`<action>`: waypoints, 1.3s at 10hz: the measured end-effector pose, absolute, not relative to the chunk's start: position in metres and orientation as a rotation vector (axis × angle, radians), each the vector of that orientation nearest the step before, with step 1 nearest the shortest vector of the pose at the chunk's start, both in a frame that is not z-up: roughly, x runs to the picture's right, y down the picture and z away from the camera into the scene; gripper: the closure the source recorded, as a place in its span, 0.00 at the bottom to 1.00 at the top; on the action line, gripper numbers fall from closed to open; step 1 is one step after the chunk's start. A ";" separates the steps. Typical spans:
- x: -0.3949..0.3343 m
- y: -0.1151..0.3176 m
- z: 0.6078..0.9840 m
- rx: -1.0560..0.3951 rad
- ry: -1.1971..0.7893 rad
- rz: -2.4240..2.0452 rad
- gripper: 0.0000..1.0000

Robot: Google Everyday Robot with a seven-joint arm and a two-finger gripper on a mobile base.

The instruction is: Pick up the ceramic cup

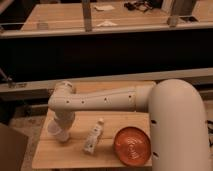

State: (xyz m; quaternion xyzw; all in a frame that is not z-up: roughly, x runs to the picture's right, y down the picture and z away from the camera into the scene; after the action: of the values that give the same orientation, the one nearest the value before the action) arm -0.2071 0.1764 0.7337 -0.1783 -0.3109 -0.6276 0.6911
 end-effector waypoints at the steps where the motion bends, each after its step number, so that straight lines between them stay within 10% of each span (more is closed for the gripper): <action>1: -0.207 0.173 0.733 -0.398 -0.696 -1.405 0.98; 13: -0.199 0.154 0.722 -0.408 -0.702 -1.402 0.98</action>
State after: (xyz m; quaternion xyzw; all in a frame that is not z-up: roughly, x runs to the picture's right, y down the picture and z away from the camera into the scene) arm -0.1989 0.1537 0.7223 -0.1825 -0.3138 -0.6267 0.6895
